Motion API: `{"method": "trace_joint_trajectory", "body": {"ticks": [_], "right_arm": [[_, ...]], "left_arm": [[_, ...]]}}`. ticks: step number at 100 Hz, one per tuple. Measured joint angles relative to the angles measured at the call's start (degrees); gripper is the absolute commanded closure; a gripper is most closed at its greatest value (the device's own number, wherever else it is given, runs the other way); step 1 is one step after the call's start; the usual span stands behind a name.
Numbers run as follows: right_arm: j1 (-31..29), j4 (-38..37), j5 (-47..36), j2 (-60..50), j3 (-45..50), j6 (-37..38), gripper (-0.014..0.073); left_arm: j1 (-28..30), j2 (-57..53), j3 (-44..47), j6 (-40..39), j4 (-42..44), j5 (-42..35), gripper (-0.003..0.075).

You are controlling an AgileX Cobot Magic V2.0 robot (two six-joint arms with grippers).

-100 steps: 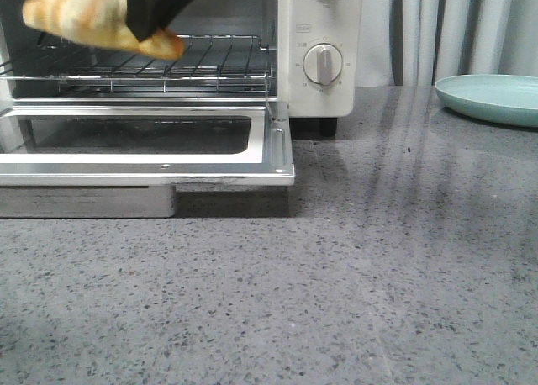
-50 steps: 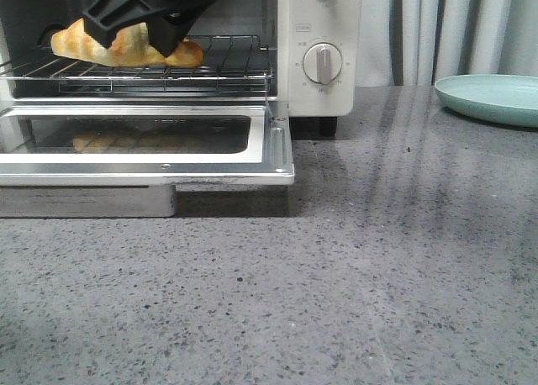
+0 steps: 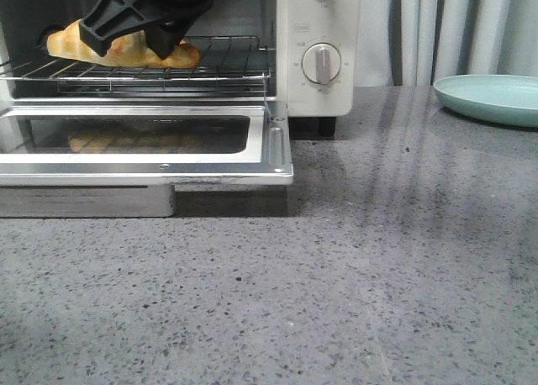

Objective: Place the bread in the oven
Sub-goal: 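Carry the croissant into the oven and lower it onto the rack, then open the right gripper and withdraw it from the oven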

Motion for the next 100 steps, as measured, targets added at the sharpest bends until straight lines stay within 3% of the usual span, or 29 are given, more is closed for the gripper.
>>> {"method": "trace_joint_trajectory", "body": {"ticks": [8, 24, 33, 65, 100], "right_arm": [[0.0, 0.0, 0.0, 0.0, 0.0, 0.2, 0.0521], [0.0, -0.1, 0.0, 0.0, 0.0, 1.0, 0.0123], [0.0, -0.3, 0.0, 0.0, 0.0, 1.9, 0.0017], [0.4, -0.5, 2.8, -0.5, -0.3, 3.2, 0.0014], [6.6, -1.6, 3.2, -2.7, -0.3, 2.5, 0.0015]], "left_arm": [[0.0, 0.0, 0.0, 0.0, 0.0, 0.0, 0.0742], [0.0, 0.0, 0.0, 0.0, 0.0, 0.0, 0.0742], [0.0, 0.0, 0.0, 0.0, 0.0, 0.0, 0.0742], [0.0, 0.0, 0.0, 0.0, 0.0, 0.0, 0.0742], [0.0, 0.0, 0.0, 0.0, 0.0, 0.0, 0.0742]]}}
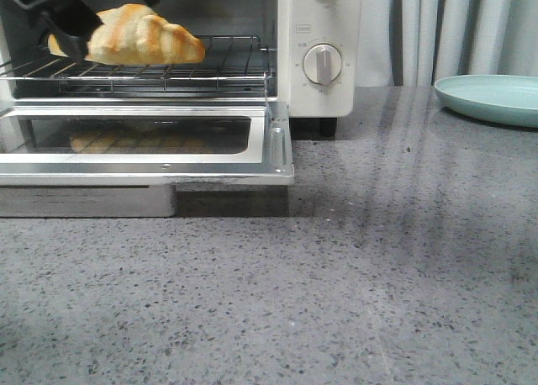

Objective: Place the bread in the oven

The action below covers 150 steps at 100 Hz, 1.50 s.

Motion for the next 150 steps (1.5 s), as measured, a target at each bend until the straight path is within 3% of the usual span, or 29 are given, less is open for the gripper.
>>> {"method": "trace_joint_trajectory", "body": {"ticks": [6, 13, 18, 30, 46, 58, 82, 103, 121, 135, 150], "right_arm": [[0.6, 0.0, 1.0, -0.4, 0.0, 0.0, 0.0037], [1.2, 0.0, 2.5, -1.0, 0.0, 0.0, 0.0139], [1.7, 0.3, 3.7, -1.7, 0.0, 0.0, 0.0267], [2.9, 1.4, 5.6, -3.9, 0.0, 0.0, 0.0675], [4.0, 4.4, 7.6, -9.9, 1.3, 0.0, 0.0658], [4.2, 4.7, 7.8, -18.6, 6.4, 0.1, 0.0658], [4.2, 3.7, 2.7, -44.6, 29.1, 0.1, 0.0658], [4.2, 2.6, 0.4, -71.0, 49.3, 1.9, 0.0658], [4.2, -2.7, 4.8, -89.7, 58.7, 8.3, 0.0658], [4.1, -4.5, 10.4, -95.5, 61.1, 9.1, 0.0659], [4.1, -4.5, 11.1, -96.1, 61.6, 9.2, 0.0662]], "left_arm": [[0.0, 0.0, 0.0, 0.0, 0.0, 0.0, 0.0742], [0.0, 0.0, 0.0, 0.0, 0.0, 0.0, 0.0742], [0.0, 0.0, 0.0, 0.0, 0.0, 0.0, 0.0742], [0.0, -0.1, 0.0, 0.0, 0.0, 0.0, 0.0742], [0.0, -2.8, 0.0, -0.3, 1.4, -1.9, 0.0742], [0.0, -7.3, 0.0, -5.4, 6.7, -6.4, 0.0741], [0.0, -14.2, 0.0, -18.7, 21.3, -10.6, 0.0741], [0.0, -14.5, 0.0, -20.5, 23.3, -10.7, 0.0742], [0.0, -14.5, 0.9, -20.6, 23.4, -13.7, 0.0741], [0.0, -14.5, 1.7, -20.6, 23.4, -15.5, 0.0742], [0.0, -14.5, 1.8, -20.6, 23.4, -16.1, 0.0741]]}}
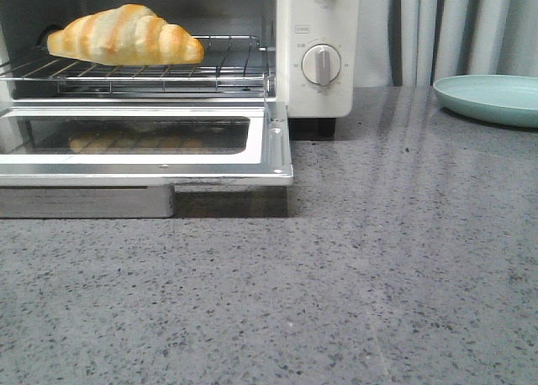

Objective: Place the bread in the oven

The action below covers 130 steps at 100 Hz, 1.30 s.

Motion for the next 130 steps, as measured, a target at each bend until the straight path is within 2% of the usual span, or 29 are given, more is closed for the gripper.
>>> {"method": "trace_joint_trajectory", "body": {"ticks": [78, 103, 113, 130], "right_arm": [[0.0, 0.0, 0.4, 0.0, 0.0, 0.2, 0.0662], [0.0, 0.0, 0.5, 0.0, 0.0, 0.2, 0.0662], [0.0, 0.0, 0.5, 0.0, 0.0, 0.2, 0.0662], [0.0, 0.0, 0.5, 0.0, 0.0, 0.2, 0.0662]], "left_arm": [[0.0, 0.0, 0.1, 0.0, 0.0, -0.4, 0.0741], [2.3, 0.0, 6.4, -0.8, 4.4, -7.7, 0.0741], [5.5, -0.3, 12.8, -7.4, 10.8, -15.1, 0.0741], [10.0, -2.0, 23.8, -32.0, 29.2, -28.5, 0.0741]]}}
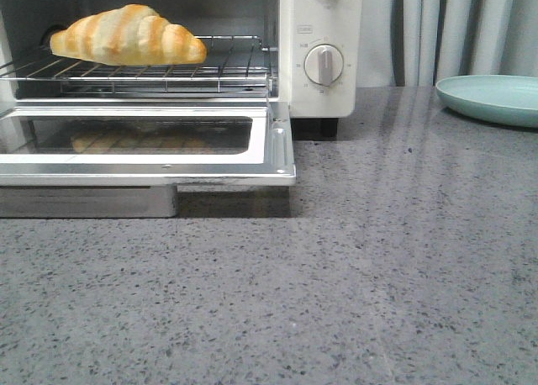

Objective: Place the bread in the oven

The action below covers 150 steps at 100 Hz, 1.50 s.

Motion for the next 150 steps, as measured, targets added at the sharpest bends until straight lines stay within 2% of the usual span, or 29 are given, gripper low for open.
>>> {"method": "trace_joint_trajectory", "body": {"ticks": [12, 32, 78, 99, 150], "right_arm": [[0.0, 0.0, 0.0, 0.0, 0.0, 0.0, 0.0662], [0.0, 0.0, 0.1, 0.0, 0.0, 0.0, 0.0662], [0.0, 0.0, 0.2, 0.0, 0.0, 0.0, 0.0662], [0.0, 0.0, 0.2, 0.0, 0.0, 0.0, 0.0662], [0.0, 0.0, 0.2, 0.0, 0.0, 0.0, 0.0662]], "left_arm": [[0.7, -1.3, 3.7, -6.2, 3.9, -2.6, 0.0741], [0.8, -4.0, 5.4, -7.6, 3.2, -2.4, 0.0741], [6.9, -6.5, 5.4, -8.0, -1.4, 18.4, 0.0741], [7.4, -6.5, 5.4, -8.1, -5.3, 19.3, 0.0741], [7.5, -6.5, 5.4, -8.1, -5.8, 19.4, 0.0741]]}}
